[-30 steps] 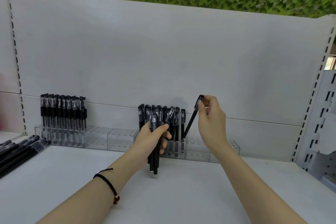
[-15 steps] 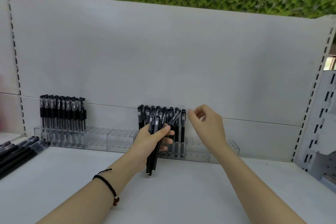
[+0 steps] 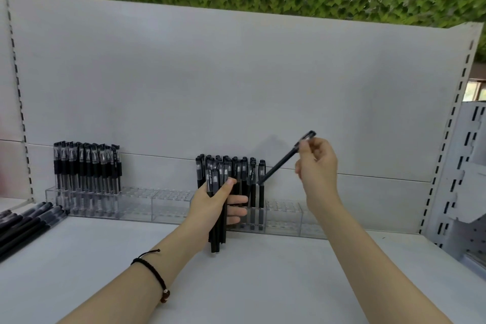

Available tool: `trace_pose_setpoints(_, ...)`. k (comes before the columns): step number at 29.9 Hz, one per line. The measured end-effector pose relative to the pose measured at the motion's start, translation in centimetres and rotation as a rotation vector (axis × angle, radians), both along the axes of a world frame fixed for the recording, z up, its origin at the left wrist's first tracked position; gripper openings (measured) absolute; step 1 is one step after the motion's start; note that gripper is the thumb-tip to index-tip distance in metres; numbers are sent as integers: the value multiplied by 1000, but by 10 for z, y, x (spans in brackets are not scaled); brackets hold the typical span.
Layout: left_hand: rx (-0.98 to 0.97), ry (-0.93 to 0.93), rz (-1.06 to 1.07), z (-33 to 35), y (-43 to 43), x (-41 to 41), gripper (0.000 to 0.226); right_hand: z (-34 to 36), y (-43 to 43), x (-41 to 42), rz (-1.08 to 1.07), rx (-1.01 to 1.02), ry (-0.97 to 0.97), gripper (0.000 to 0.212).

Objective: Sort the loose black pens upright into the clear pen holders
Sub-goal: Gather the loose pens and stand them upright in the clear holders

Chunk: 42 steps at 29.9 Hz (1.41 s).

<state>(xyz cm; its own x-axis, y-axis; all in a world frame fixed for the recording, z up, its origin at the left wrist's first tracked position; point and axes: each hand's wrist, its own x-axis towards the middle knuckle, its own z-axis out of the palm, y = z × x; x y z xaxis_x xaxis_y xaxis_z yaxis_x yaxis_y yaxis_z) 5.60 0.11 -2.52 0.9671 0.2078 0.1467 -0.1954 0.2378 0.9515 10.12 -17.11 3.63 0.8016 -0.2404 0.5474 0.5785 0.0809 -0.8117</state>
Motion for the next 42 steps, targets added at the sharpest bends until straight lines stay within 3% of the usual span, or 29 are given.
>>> trace_pose_setpoints(4, 12, -5, 38, 0, 1, 1, 30, -11, -1, 10, -177, -120, -64, 11)
trace_pose_setpoints(7, 20, -5, 33, 0, 0, 1, 32, -21, 5, 13, -157, -268, -49, 2)
trace_pose_setpoints(15, 94, -8, 32, 0, 1, 1, 39, -34, 9, 22, -158, -678, -55, 4)
trace_pose_setpoints(21, 171, -8, -13, 0, -5, 0, 64, -35, 4, 26, -154, -675, -7, 13)
trace_pose_setpoints(26, 233, -61, -53, 1, -5, -4, 31, -33, 11, 24, -183, -773, -39, 16)
trace_pose_setpoints(34, 81, -31, -35, 1, -4, -3, 25, -30, 10, 25, -207, -768, -8, 17)
trace_pose_setpoints(38, 72, -31, -29, -1, -3, -2, 26, -30, 15, 24, -243, -669, -44, 16)
trace_pose_setpoints(42, 77, -32, -26, -2, -2, -1, 26, -37, 15, 27, -188, -884, 49, 18)
